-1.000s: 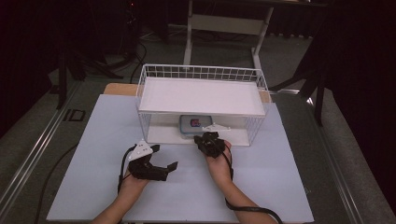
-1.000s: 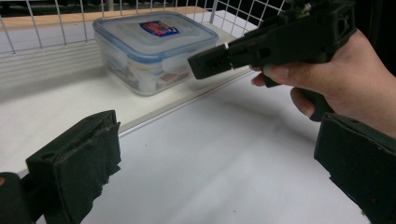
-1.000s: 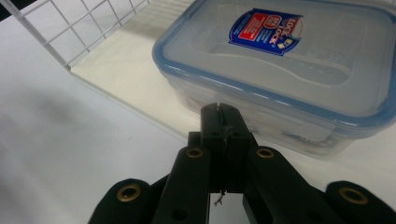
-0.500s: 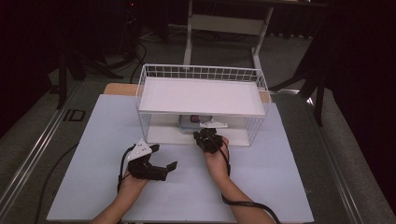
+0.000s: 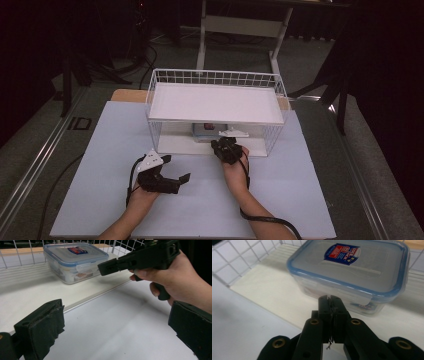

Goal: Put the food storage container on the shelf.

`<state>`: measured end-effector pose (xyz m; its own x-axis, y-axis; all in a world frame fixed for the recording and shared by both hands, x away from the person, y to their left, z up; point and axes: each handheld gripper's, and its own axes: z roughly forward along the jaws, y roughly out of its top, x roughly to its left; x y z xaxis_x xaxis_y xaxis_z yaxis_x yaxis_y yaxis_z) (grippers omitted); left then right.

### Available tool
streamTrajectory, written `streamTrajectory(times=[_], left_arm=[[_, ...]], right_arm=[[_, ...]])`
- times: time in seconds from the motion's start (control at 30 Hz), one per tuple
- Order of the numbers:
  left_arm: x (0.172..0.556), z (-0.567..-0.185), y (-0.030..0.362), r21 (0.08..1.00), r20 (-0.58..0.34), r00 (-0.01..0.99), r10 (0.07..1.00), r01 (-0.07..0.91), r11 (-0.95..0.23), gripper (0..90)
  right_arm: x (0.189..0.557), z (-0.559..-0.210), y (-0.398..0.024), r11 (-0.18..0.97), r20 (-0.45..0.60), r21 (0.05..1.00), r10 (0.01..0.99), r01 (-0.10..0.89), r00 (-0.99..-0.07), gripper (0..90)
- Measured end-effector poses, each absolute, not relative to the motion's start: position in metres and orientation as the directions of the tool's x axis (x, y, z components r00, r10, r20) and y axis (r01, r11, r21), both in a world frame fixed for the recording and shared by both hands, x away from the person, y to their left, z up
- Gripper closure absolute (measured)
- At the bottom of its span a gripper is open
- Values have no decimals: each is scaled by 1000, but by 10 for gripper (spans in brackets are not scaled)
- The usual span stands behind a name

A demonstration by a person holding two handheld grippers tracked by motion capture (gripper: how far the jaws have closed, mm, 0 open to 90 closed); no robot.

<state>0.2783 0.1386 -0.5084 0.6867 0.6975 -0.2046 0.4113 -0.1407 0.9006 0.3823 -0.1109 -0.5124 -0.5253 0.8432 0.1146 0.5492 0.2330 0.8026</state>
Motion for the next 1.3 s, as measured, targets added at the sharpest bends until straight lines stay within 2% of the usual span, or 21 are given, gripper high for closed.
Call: streamTrajectory(times=[0.27,0.33,0.4,0.47,0.5,0.53,0.6,0.67,0.77,1.07,1.13,1.3], left_arm=[[276,-506,139,906,-220,696,683,405,-121,14],[276,-505,138,908,-212,701,681,400,-129,14],[276,-504,137,911,-211,710,672,392,-129,14],[275,-502,133,915,-200,722,662,380,-137,14],[275,-501,132,917,-199,728,656,375,-137,14],[274,-500,131,918,-192,730,656,370,-144,14],[274,-498,129,922,-181,740,648,358,-151,14],[273,-496,127,920,-171,743,646,356,-165,14],[272,-489,127,925,-158,761,630,337,-175,13],[268,-487,139,921,-158,761,629,343,-184,13],[265,-488,143,918,-159,758,632,349,-188,14],[257,-488,154,910,-152,753,640,359,-206,14]], right_arm=[[354,-501,-126,254,108,824,807,506,-581,808],[345,-497,-132,250,111,835,795,490,-596,707],[342,-495,-135,244,118,837,793,490,-597,674],[330,-490,-145,232,124,855,776,464,-619,468],[327,-489,-147,234,121,856,777,461,-618,412],[325,-489,-149,234,126,859,766,456,-631,309],[321,-486,-156,235,142,862,738,449,-660,200],[318,-484,-162,221,146,874,730,433,-668,140],[314,-480,-173,195,172,879,722,435,-670,139],[296,-473,-208,212,117,899,727,384,-676,148],[294,-475,-215,212,126,898,716,385,-687,175],[285,-478,-230,223,136,887,710,404,-691,176]])
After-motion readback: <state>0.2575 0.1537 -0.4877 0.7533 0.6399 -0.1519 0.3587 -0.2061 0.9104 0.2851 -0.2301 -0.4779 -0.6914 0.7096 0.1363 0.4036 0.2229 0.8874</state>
